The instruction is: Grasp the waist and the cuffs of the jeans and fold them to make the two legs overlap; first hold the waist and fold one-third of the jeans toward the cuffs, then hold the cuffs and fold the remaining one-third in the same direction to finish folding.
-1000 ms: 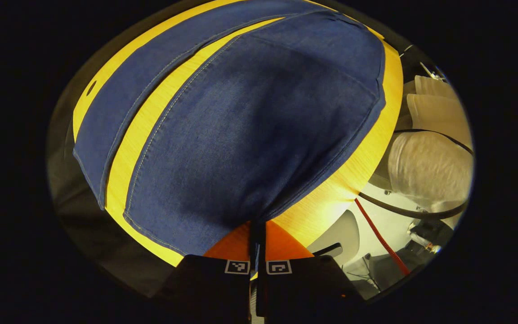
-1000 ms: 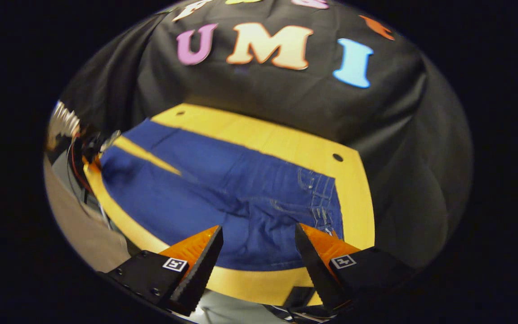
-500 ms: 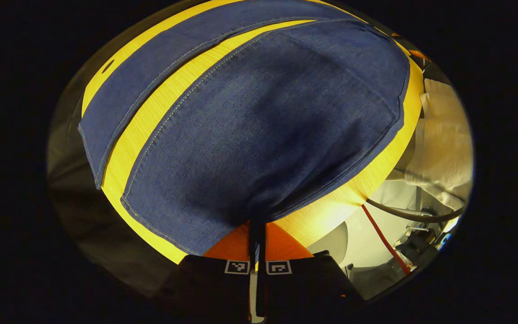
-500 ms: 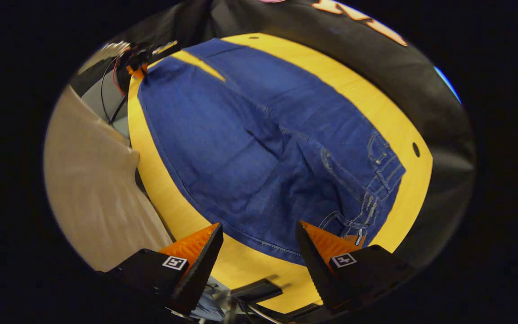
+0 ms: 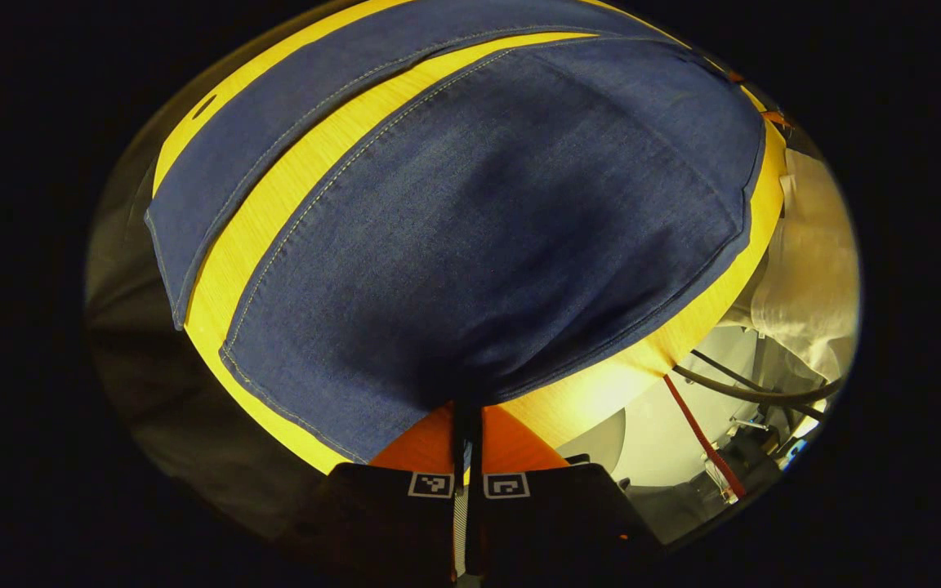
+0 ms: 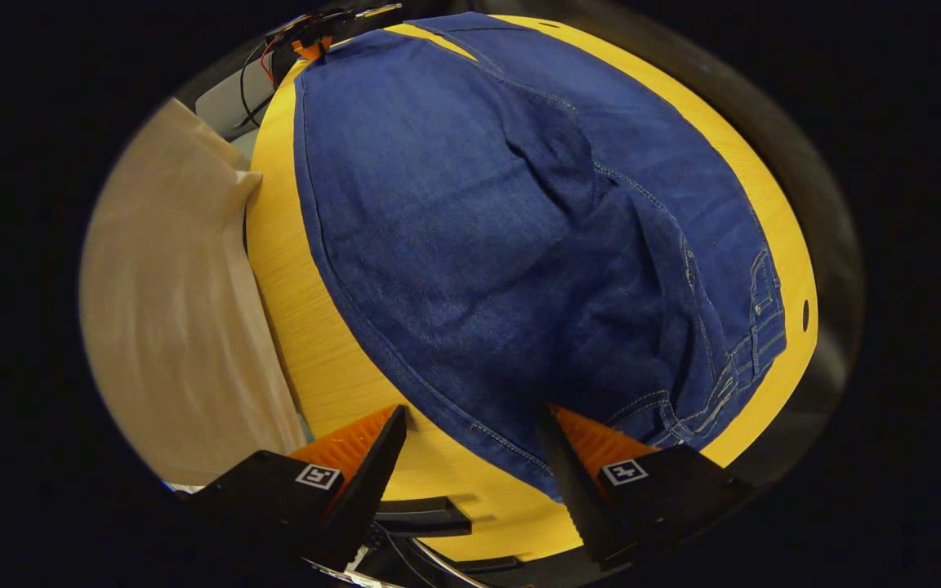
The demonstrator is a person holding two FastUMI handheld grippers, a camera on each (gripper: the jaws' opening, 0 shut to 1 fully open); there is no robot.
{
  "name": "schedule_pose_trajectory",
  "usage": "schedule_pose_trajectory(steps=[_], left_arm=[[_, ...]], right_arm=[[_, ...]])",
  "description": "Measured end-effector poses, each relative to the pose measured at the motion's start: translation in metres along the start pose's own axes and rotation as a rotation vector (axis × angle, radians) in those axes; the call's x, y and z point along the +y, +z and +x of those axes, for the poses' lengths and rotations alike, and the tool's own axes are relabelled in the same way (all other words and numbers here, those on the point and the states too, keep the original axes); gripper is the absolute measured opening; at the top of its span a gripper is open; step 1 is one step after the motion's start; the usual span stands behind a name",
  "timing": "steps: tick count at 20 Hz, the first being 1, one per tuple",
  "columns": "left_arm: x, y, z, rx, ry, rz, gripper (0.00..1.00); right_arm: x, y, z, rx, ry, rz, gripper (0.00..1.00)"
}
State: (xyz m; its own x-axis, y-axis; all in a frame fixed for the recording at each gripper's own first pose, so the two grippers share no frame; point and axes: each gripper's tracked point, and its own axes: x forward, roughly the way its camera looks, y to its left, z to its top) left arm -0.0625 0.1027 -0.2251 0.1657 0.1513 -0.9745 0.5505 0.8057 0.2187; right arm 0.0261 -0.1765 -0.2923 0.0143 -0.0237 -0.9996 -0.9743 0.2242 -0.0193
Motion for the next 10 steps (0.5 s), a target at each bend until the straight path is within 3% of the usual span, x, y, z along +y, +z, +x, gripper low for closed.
schedule_pose_trajectory(steps=[10], left_arm=[[-0.0005, 0.0002, -0.0002, 0.036, -0.008, 0.015, 0.0]], right_arm=[[-0.0031, 0.0008, 0.003, 0.056, -0.063, 0.054, 0.87]])
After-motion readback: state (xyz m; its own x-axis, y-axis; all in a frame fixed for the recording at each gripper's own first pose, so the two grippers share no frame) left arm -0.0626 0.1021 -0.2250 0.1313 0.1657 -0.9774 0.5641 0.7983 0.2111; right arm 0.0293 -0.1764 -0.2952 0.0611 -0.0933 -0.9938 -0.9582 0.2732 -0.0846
